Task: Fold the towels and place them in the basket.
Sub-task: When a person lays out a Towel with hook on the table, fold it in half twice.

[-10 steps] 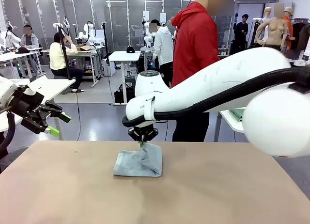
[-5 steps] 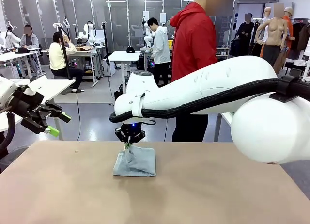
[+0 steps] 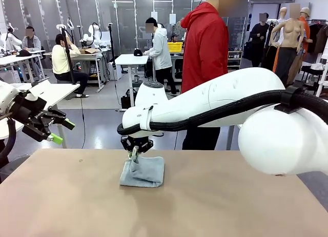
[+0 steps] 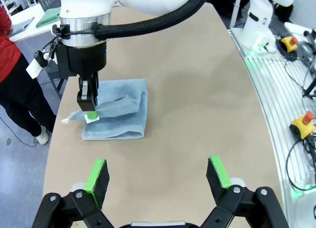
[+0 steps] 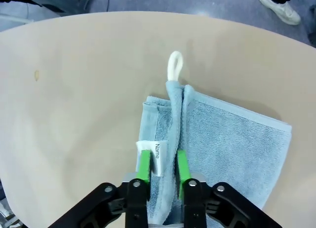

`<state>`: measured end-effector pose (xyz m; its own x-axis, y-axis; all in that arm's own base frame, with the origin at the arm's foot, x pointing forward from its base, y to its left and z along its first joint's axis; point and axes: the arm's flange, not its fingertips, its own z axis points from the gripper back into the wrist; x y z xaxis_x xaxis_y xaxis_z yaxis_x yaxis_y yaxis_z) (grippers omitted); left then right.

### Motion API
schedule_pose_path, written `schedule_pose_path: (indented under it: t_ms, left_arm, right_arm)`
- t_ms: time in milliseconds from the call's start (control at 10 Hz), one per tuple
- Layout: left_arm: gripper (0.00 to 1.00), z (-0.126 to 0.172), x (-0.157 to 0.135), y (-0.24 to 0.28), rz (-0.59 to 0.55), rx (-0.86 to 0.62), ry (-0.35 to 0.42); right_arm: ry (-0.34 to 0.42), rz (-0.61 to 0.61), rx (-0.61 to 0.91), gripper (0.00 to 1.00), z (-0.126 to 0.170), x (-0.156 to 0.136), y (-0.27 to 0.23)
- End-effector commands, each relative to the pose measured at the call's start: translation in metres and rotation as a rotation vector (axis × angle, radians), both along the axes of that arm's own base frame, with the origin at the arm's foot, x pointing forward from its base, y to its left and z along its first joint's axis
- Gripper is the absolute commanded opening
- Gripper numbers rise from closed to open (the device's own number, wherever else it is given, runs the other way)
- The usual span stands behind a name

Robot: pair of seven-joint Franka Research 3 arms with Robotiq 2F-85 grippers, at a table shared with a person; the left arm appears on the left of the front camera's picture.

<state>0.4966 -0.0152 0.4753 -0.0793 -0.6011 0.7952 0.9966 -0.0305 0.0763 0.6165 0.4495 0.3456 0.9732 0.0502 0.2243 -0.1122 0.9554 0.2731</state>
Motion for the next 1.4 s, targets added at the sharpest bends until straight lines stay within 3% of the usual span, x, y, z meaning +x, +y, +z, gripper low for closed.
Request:
schedule_pose_path:
  t_ms: [0, 100, 200, 300, 400, 600, 1000, 1200, 1300]
  left_arm:
    - [1.0, 0.002, 0.0, -0.001, 0.011, 0.003, -0.002]
    - [1.0, 0.002, 0.0, -0.001, 0.011, 0.003, -0.002]
    - [1.0, 0.002, 0.0, -0.001, 0.011, 0.003, -0.002]
    - [1.0, 0.002, 0.0, -0.001, 0.011, 0.003, -0.002]
    - [1.0, 0.002, 0.0, -0.001, 0.011, 0.003, -0.002]
    - [1.0, 0.002, 0.0, -0.001, 0.011, 0.003, -0.002]
    - [1.0, 0.002, 0.0, -0.001, 0.011, 0.003, -0.002]
    - [1.0, 0.002, 0.0, -0.001, 0.011, 0.003, -0.002]
    - [1.0, 0.002, 0.0, -0.001, 0.011, 0.003, -0.002]
  right_arm:
    - [-0.009, 0.023, 0.021, 0.29, -0.001, 0.0, 0.001]
    - [-0.017, 0.036, 0.009, 0.63, 0.001, -0.004, 0.0]
    - [-0.027, 0.052, -0.012, 0.48, 0.006, -0.011, -0.004]
    - [-0.016, 0.051, -0.015, 0.82, 0.014, -0.018, -0.013]
    - [0.009, 0.039, -0.032, 0.67, 0.023, -0.025, -0.027]
    - [0.102, 0.043, -0.082, 0.67, 0.034, -0.043, -0.07]
    - [0.119, -0.067, -0.038, 0.67, 0.036, -0.069, -0.129]
    - [0.087, -0.089, -0.026, 0.67, 0.032, -0.067, -0.132]
    - [0.125, -0.067, -0.065, 0.67, 0.04, -0.058, -0.129]
